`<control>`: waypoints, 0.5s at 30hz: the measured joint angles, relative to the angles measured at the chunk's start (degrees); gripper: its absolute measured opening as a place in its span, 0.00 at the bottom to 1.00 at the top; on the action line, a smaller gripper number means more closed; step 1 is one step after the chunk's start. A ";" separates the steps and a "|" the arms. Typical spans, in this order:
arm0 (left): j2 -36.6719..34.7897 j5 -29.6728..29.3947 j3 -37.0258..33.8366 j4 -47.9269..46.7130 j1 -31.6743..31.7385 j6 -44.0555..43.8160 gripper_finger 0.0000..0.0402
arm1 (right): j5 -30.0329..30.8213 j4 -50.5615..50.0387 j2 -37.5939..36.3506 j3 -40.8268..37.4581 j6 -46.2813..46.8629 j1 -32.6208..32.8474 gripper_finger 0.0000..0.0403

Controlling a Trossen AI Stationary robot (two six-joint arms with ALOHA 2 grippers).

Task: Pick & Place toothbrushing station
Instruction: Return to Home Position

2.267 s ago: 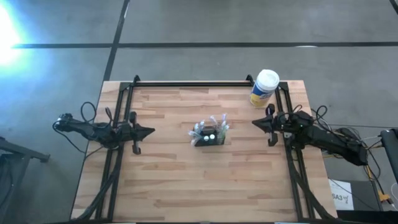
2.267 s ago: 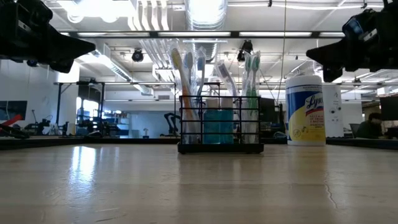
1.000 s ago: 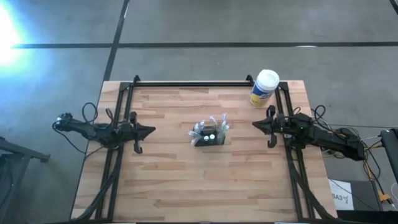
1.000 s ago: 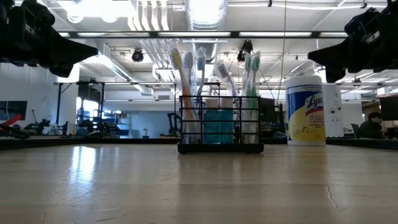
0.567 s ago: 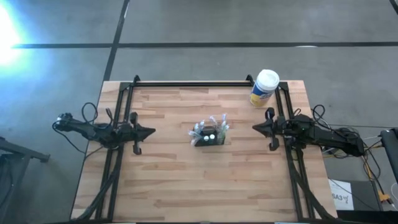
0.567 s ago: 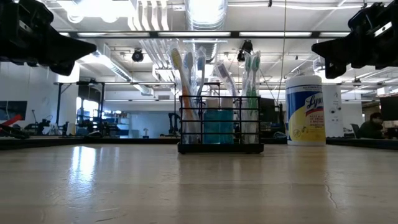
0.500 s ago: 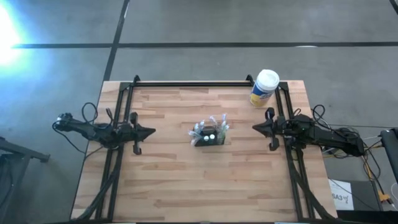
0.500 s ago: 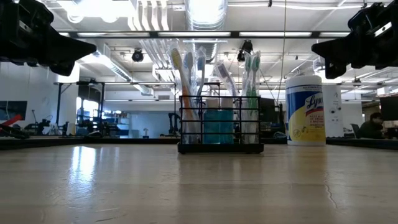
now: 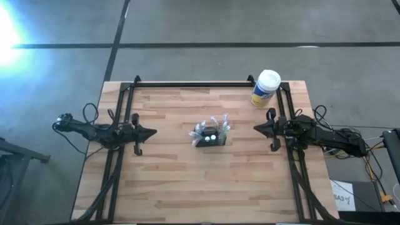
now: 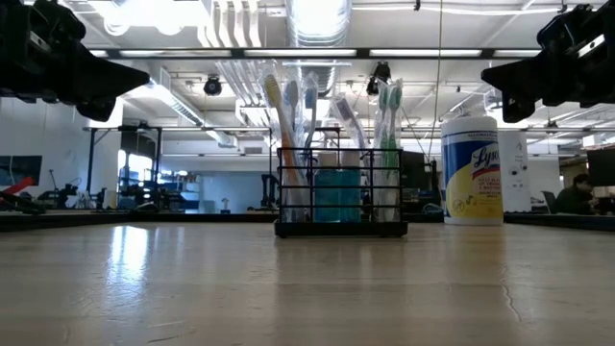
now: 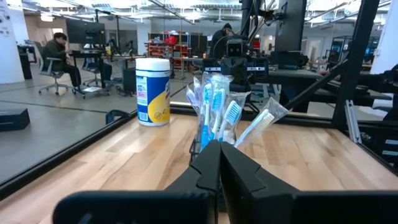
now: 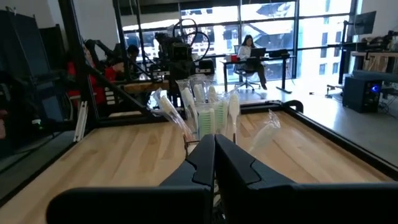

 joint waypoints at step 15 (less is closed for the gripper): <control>0.00 -0.04 0.10 -0.26 0.00 -0.26 0.03 | 0.02 -0.04 -0.04 0.00 0.53 0.00 0.02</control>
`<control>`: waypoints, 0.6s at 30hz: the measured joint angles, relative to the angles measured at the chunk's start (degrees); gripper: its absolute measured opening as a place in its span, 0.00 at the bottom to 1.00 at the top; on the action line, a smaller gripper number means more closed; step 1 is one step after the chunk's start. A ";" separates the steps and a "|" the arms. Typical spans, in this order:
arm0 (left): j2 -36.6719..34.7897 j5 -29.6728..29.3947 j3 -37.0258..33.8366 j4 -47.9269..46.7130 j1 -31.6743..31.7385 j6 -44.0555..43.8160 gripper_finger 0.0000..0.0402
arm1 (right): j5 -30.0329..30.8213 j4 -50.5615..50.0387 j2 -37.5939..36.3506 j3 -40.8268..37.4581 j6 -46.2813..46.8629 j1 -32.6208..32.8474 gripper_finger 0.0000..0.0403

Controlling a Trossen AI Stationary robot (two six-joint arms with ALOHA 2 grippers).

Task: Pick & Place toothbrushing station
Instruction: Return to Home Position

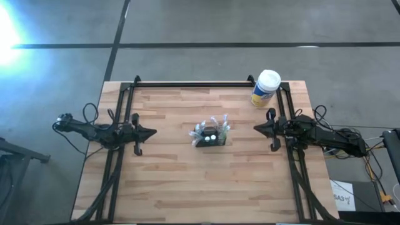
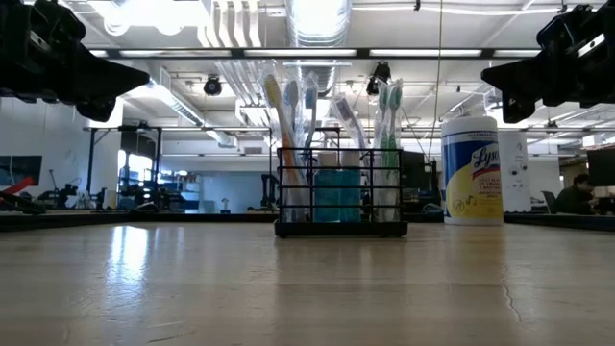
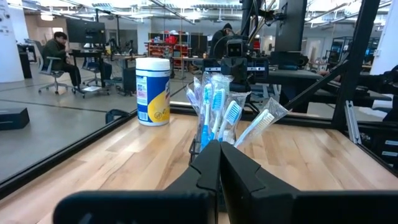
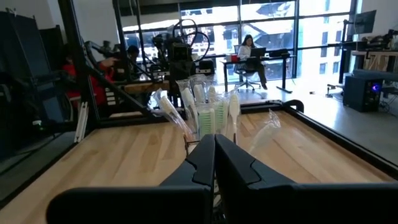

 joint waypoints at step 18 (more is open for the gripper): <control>0.00 -0.02 0.12 0.52 0.00 0.01 0.03 | -0.02 0.00 0.02 0.00 0.09 0.00 0.02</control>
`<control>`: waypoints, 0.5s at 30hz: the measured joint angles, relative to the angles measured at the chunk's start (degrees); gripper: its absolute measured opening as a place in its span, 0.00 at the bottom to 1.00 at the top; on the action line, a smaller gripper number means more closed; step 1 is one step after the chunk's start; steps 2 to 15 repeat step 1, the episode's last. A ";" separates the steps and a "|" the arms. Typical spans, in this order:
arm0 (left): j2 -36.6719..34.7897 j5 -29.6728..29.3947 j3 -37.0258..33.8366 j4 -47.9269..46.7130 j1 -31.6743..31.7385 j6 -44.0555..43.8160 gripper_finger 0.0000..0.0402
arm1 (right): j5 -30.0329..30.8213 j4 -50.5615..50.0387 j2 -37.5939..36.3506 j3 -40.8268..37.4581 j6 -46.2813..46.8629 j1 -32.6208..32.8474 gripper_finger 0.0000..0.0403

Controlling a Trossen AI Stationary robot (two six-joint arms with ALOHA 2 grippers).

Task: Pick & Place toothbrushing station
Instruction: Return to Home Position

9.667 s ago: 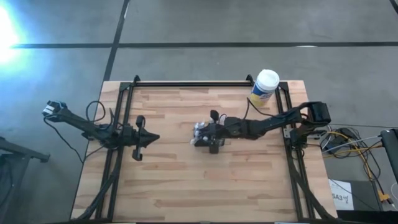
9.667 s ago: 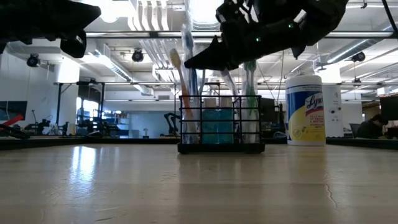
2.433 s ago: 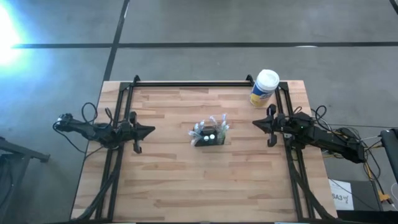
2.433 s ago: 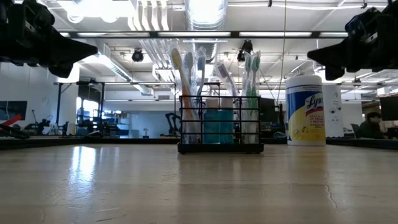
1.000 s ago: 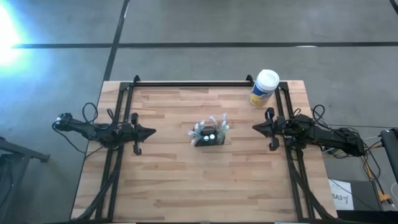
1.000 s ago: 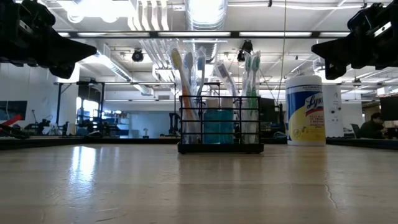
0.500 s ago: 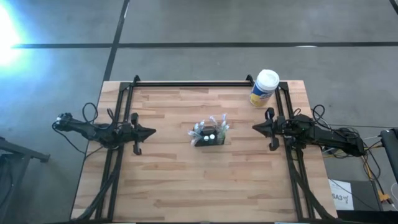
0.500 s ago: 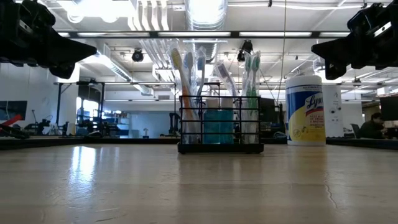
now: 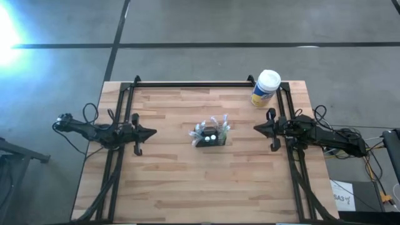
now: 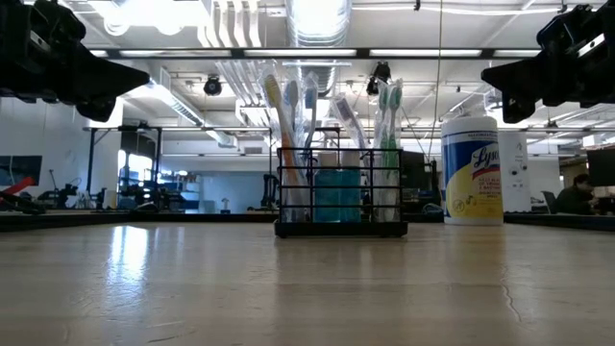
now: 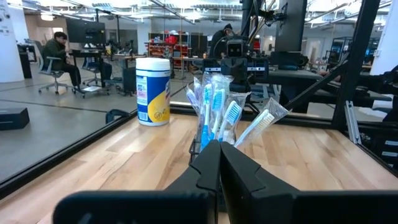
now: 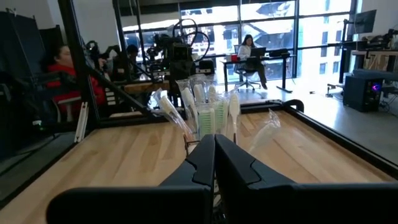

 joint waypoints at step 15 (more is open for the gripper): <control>0.00 0.00 0.00 0.01 0.00 0.01 0.03 | 0.00 -0.02 0.00 0.00 -0.02 0.00 0.02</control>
